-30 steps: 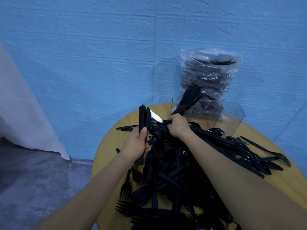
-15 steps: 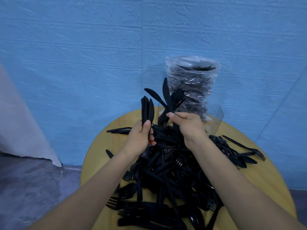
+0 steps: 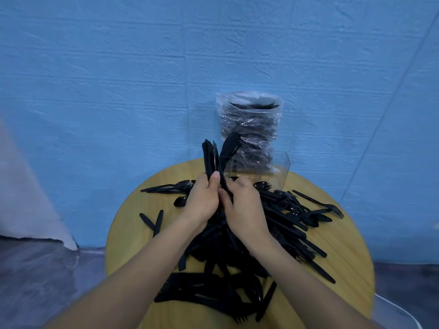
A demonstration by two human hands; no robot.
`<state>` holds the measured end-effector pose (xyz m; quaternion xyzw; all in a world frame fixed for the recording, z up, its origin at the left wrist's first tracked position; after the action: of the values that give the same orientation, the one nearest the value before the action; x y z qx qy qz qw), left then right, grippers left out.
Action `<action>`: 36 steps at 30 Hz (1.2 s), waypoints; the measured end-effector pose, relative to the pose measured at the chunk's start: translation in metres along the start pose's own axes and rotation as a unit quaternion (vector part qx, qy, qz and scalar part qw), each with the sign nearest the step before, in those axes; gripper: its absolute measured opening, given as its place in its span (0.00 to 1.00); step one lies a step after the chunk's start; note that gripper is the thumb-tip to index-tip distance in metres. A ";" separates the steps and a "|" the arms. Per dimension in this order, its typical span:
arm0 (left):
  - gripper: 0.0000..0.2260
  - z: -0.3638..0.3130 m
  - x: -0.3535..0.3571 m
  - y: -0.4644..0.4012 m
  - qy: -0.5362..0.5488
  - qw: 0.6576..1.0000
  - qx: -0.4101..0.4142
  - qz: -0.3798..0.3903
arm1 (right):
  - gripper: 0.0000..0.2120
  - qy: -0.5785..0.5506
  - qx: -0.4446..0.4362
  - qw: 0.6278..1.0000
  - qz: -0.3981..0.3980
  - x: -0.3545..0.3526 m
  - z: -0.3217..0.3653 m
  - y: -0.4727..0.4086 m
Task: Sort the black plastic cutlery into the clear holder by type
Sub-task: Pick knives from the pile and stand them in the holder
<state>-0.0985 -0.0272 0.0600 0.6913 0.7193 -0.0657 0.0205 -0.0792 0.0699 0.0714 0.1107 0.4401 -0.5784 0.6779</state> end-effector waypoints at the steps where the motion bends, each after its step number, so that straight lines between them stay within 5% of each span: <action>1: 0.13 -0.001 0.001 0.001 0.003 1.000 -0.002 0.008 | 0.12 0.009 -0.013 1.000 0.015 -0.001 0.002 0.002; 10: 0.13 -0.006 0.003 0.004 0.072 0.996 -0.030 0.034 | 0.19 0.053 -0.058 0.990 0.115 -0.008 0.002 0.009; 16: 0.12 -0.005 -0.001 0.007 0.139 0.990 -0.023 0.029 | 0.13 -0.158 0.013 0.987 0.028 -0.020 -0.008 0.005; 20: 0.11 -0.004 -0.003 0.008 0.173 0.985 -0.025 0.002 | 0.13 -0.463 0.179 0.867 -0.057 -0.026 -0.021 0.006; 22: 0.11 -0.004 -0.002 0.008 0.183 0.983 -0.023 0.001 | 0.12 -0.507 0.194 0.839 -0.049 -0.025 -0.021 0.008; 27: 0.15 -0.008 0.003 0.008 0.126 0.992 -0.002 -0.001 | 0.15 -0.486 0.166 0.856 0.061 -0.010 -0.005 0.020; 36: 0.14 -0.013 0.004 0.011 0.178 0.984 -0.005 0.006 | 0.12 -0.460 0.131 0.876 0.062 -0.007 -0.012 0.023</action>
<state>-0.0872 -0.0210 0.0716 0.6964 0.7073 0.0625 -0.1038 -0.0640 0.0899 0.0614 -0.0529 -0.0086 -0.5731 0.8177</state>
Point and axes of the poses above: each hand's wrist, its own y-axis away from the middle knuckle, its own x-axis out of the palm, z = x × y, the point moved 3 cm from there along -y, towards the middle knuckle, and after that the axes turned 12 degrees about z, right-handed, at the moved point
